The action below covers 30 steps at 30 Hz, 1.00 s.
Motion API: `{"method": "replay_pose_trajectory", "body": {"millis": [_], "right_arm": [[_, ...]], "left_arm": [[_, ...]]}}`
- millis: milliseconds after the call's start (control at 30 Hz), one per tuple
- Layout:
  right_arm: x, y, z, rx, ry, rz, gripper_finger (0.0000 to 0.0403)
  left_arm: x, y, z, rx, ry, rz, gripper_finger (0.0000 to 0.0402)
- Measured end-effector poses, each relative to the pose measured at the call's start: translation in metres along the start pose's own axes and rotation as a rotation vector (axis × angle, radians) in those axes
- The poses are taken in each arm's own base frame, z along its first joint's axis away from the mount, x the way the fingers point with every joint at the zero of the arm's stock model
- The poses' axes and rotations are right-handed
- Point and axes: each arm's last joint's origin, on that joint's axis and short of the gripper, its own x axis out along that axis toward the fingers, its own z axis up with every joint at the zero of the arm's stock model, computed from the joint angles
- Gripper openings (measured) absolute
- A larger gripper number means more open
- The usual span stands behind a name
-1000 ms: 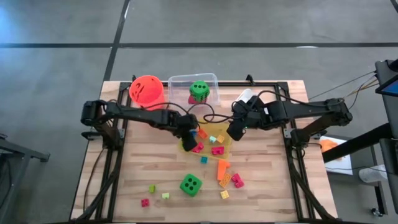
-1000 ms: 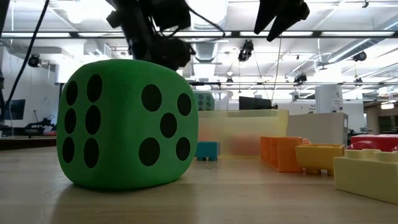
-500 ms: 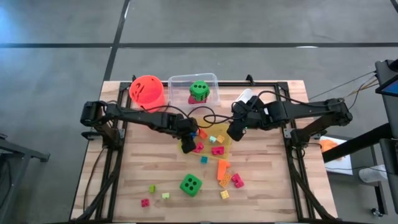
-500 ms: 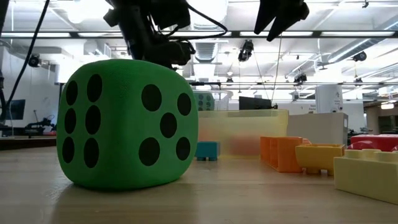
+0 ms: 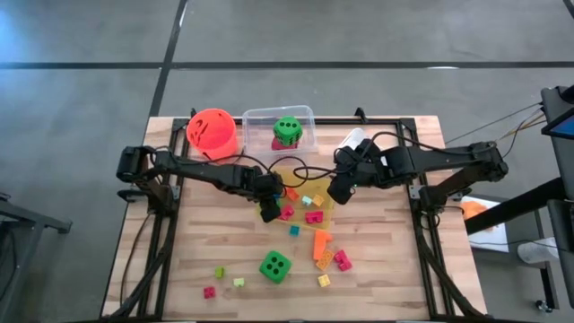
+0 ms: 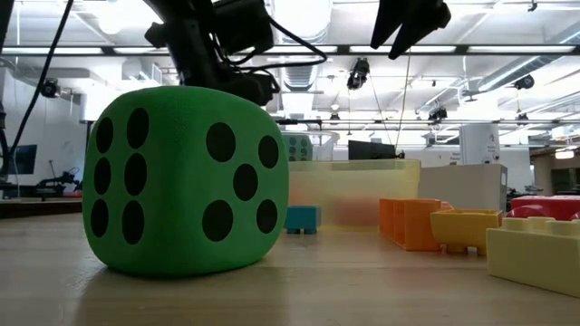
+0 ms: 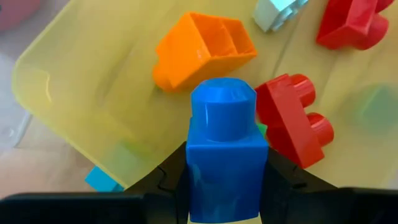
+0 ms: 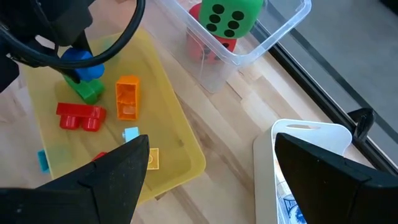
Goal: Pick & Place Toys
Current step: Put the blue game piece into the yellow bin
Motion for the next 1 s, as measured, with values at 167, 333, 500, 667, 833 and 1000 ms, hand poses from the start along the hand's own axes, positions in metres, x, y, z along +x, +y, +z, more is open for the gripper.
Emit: {"method": "replay_pose_trajectory", "body": {"millis": [167, 333, 500, 667, 833, 1000], "right_arm": [[0.000, 0.000, 0.000, -0.002, 0.001, 0.002, 0.0343], [-0.002, 0.003, -0.002, -0.010, 0.001, 0.010, 0.0343], [-0.003, 0.004, -0.003, -0.017, 0.001, 0.015, 0.0343], [-0.004, 0.006, -0.004, -0.026, 0.001, 0.021, 0.0343], [-0.005, 0.006, -0.005, -0.030, 0.002, 0.022, 0.0343], [-0.005, 0.006, -0.005, -0.031, 0.003, 0.022, 0.0343]], "left_arm": [[0.000, 0.000, 0.001, -0.001, -0.007, -0.003, 0.0119], [0.002, -0.002, 0.000, 0.002, -0.010, -0.002, 0.0119], [0.012, -0.007, -0.006, -0.003, 0.027, 0.007, 0.0129], [0.013, -0.009, -0.007, 0.000, 0.031, -0.003, 0.0132], [0.012, -0.010, -0.006, -0.002, 0.026, -0.022, 0.0134], [0.012, -0.011, -0.006, -0.038, 0.047, -0.067, 0.0136]]}}
